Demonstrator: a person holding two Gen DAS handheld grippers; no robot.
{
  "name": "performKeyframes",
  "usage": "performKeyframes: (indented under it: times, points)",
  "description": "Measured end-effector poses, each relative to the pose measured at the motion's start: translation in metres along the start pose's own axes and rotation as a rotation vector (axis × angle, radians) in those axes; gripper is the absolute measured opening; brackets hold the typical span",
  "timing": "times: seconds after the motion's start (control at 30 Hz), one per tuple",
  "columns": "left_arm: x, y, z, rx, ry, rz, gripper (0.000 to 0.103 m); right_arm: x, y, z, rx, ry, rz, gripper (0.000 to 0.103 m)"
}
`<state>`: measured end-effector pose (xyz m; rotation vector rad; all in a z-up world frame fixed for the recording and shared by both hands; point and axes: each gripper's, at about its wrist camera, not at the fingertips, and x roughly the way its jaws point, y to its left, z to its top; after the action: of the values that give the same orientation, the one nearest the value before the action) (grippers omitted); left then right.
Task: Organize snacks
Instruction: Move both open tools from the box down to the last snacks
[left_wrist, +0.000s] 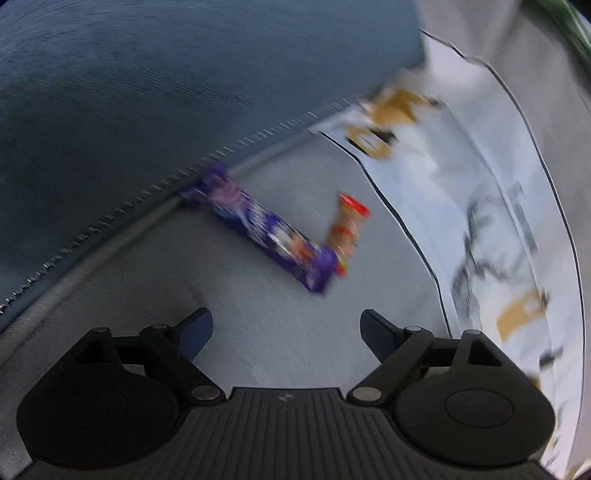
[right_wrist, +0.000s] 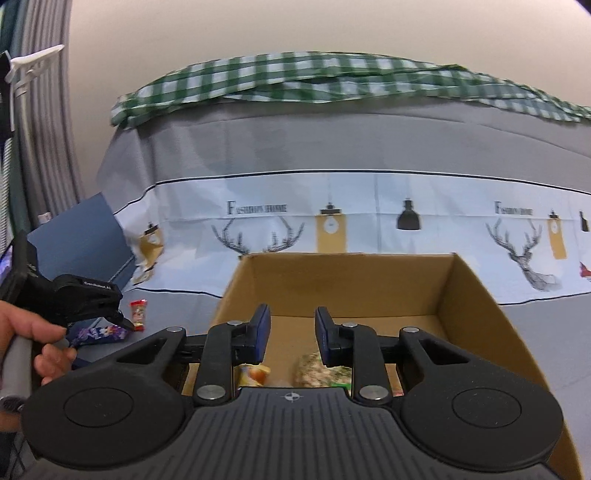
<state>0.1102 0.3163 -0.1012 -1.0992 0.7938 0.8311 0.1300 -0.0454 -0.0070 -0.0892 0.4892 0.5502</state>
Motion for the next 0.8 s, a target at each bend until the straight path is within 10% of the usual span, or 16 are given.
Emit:
performKeyframes:
  times: [0.53,0.8]
  points:
    - [0.013,0.022,0.041,-0.206,-0.107,0.072,0.084,0.048,0.055,0.055,-0.04,0.129,0.169,0.032]
    - [0.006,0.037,0.045,-0.251,-0.135,0.162,0.026,0.124,0.105,0.106,-0.078,0.3,0.349,0.043]
